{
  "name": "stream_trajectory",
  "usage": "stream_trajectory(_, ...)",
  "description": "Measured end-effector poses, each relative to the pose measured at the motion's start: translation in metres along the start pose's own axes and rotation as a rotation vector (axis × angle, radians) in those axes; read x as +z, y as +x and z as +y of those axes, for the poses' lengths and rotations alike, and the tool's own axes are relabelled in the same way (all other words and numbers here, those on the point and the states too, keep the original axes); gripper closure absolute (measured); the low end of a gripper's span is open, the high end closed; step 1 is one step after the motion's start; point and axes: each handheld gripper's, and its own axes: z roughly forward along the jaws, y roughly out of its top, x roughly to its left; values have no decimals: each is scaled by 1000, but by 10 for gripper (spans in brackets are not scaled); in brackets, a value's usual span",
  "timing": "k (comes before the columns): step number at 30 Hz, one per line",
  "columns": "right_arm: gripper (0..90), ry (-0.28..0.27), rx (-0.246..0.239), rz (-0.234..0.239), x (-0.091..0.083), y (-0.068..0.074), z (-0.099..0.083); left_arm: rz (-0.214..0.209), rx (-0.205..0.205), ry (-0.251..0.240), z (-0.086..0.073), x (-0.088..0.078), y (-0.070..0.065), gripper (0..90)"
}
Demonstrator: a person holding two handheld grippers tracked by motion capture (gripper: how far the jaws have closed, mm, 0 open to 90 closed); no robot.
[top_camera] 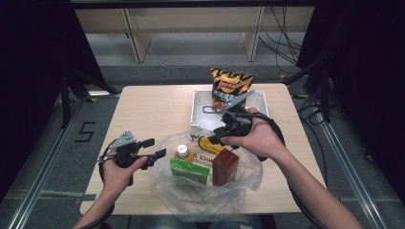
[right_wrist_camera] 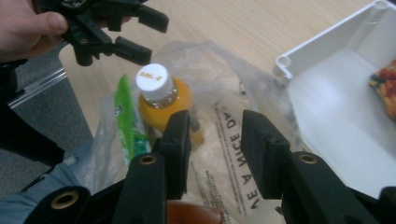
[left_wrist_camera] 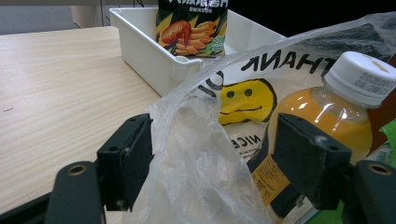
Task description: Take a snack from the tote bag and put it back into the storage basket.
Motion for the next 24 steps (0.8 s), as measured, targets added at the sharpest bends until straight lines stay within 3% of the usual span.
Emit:
stream_trajectory(3,628,14,-31,30,3,2,3,-7,5,-3,0,0,1,278)
stream_trajectory(6,627,23,-9,34,4,5,5,-9,9,0,0,0,1,277)
stream_trajectory(7,626,14,-30,32,5,4,6,-5,-1,0,-1,0,0,277)
stream_trajectory(11,620,14,-10,41,6,5,5,-1,11,0,0,-1,0,278)
stream_trajectory(13,619,10,-26,34,7,4,5,2,11,1,0,-1,0,277)
stream_trajectory(14,620,22,-6,40,9,5,5,4,10,3,0,-1,0,277)
stream_trajectory(16,620,17,-33,39,10,5,5,3,9,0,-1,-2,-1,277)
stream_trajectory(24,632,46,-44,62,12,12,7,0,8,-8,0,-3,1,277)
